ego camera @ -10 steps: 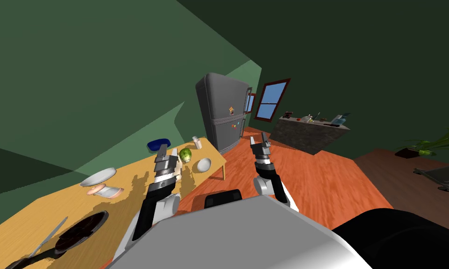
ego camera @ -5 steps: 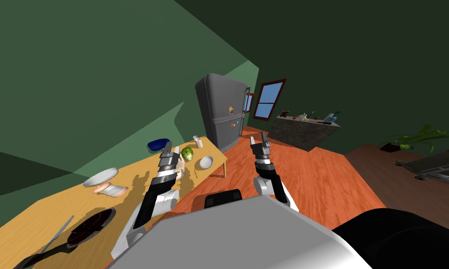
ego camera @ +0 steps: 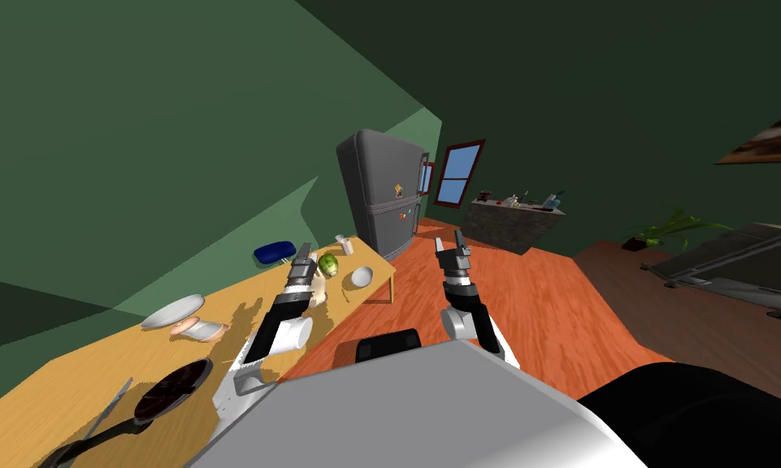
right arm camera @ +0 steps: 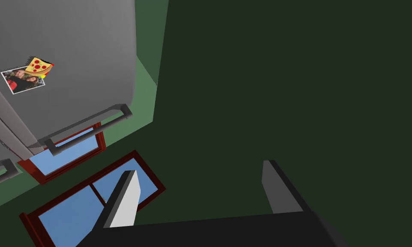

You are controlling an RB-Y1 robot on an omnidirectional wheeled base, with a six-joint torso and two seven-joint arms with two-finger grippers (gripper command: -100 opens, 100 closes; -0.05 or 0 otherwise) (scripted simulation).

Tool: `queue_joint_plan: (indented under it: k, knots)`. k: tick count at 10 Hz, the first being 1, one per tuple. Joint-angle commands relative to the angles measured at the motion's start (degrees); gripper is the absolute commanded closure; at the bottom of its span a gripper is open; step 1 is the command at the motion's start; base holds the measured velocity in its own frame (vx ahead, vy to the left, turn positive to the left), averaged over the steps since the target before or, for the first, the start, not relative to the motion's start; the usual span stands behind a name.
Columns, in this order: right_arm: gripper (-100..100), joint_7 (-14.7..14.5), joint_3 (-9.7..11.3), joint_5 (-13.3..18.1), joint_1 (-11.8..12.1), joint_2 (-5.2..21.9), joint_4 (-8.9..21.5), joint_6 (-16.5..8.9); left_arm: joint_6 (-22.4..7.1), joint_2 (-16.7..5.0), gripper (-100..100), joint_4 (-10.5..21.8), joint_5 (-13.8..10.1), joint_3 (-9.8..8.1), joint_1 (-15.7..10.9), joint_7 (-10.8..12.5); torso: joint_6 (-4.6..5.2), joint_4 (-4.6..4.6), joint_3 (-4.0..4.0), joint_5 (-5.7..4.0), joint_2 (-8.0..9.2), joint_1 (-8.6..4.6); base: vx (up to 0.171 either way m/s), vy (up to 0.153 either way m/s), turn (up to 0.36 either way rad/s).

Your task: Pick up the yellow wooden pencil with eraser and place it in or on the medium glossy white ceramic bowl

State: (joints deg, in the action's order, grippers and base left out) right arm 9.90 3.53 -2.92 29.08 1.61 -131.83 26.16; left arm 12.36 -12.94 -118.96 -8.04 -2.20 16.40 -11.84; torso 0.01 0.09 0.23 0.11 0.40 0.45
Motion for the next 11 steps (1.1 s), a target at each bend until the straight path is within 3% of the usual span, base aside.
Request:
queue_joint_plan:
  k: [1,3,4,6,11]
  knots:
    - [0,0.00,0.00,0.00,0.00,0.00,0.00,0.00,-0.77,-0.55,-100,1.79,-0.66,0.05,-1.03,-1.11,0.00,0.00,0.00,0.00,0.00,0.00,-0.071,0.061,-0.049]
    - [0,0.00,0.01,0.00,0.01,0.00,0.00,0.00,-4.51,-2.19,-100,5.55,-2.86,-0.03,-4.53,-4.07,0.00,-0.04,-0.11,-0.05,-0.20,-0.21,-0.072,0.053,-0.135]
    - [0,0.00,0.00,0.00,0.00,0.00,0.00,0.00,-4.65,-2.19,-100,6.10,-2.86,-0.03,-4.53,-4.07,0.01,-0.04,-0.09,-0.04,-0.16,-0.18,-0.068,0.050,-0.034]
    - [0,0.00,0.00,0.00,0.01,0.00,0.00,0.00,-8.25,-3.76,-100,10.10,-5.06,-0.06,-8.21,-7.14,0.00,-0.05,-0.14,-0.05,-0.26,-0.24,-0.056,0.048,-0.121]
    - [0,0.00,0.00,0.00,0.01,-0.01,0.00,0.00,-14.36,-5.23,-100,16.81,-7.22,-0.04,-12.02,-10.25,-0.01,-0.06,-0.16,-0.06,-0.29,-0.27,-0.056,0.041,-0.081]
